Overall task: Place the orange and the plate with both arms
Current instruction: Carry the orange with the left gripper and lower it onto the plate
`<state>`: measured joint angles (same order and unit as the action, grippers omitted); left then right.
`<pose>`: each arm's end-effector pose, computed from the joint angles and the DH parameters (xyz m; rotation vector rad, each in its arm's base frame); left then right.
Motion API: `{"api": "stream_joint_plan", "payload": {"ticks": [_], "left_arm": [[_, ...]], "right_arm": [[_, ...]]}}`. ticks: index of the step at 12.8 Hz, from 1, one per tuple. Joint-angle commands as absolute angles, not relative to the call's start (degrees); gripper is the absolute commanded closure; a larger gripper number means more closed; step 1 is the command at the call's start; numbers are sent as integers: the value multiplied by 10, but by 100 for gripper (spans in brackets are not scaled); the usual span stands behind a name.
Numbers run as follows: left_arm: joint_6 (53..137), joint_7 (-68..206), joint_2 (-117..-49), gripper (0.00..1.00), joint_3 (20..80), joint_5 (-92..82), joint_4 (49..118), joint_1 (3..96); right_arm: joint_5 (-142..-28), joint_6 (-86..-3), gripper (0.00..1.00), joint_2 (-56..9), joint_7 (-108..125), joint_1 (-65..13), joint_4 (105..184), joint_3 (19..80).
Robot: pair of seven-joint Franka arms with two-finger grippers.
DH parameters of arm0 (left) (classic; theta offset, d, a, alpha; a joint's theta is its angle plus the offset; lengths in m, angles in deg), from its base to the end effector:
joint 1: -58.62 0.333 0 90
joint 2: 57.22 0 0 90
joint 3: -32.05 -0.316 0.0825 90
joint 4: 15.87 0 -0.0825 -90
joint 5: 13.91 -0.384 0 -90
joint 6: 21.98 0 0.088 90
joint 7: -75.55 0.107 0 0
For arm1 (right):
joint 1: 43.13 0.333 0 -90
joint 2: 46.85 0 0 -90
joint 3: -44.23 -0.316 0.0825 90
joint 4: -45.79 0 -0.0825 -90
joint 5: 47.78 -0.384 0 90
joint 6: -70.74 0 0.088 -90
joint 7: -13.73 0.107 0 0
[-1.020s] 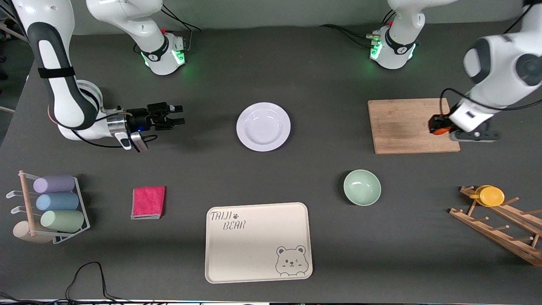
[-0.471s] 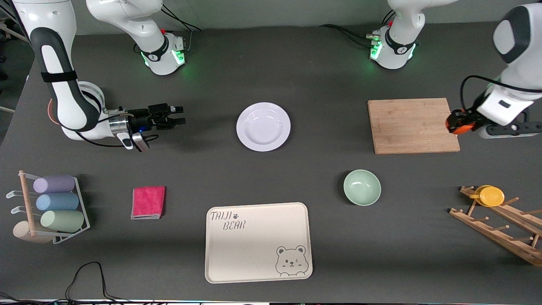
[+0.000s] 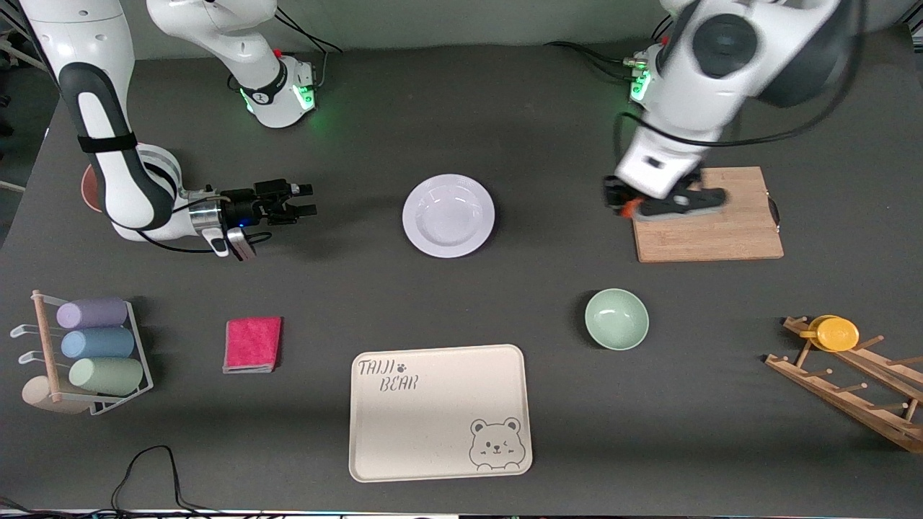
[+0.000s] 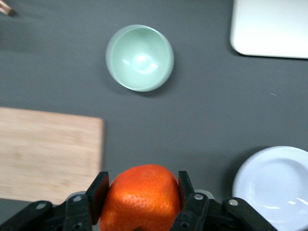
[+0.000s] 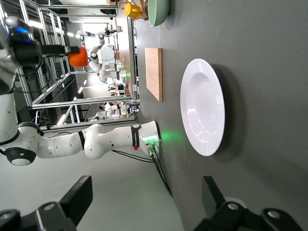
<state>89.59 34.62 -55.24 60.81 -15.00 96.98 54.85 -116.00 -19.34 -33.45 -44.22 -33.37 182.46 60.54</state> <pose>0.4629 -0.2965 0.4837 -3.1109 -0.2179 -0.0419 0.4345 0.0467 0.2311 -1.8233 -0.1347 0.2190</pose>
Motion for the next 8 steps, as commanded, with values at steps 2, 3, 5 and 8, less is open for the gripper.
{"api": "stream_joint_plan", "payload": {"ticks": [2, 3, 5, 8], "left_arm": [[884, 142, -701, 41, 641, -235, 842, 434], [885, 88, -741, 41, 642, -264, 811, 395], [885, 5, -812, 42, 641, -308, 752, 326], [894, -91, -888, 42, 639, -371, 714, 257]], "right_arm": [[-1168, -193, 0, -303, -487, -327, 1825, 608], [-1168, -194, 0, -295, -503, -322, 1825, 606], [-1173, -203, 0, -287, -510, -309, 1824, 606], [-1184, -212, 0, -272, -517, -307, 1825, 605]]}}
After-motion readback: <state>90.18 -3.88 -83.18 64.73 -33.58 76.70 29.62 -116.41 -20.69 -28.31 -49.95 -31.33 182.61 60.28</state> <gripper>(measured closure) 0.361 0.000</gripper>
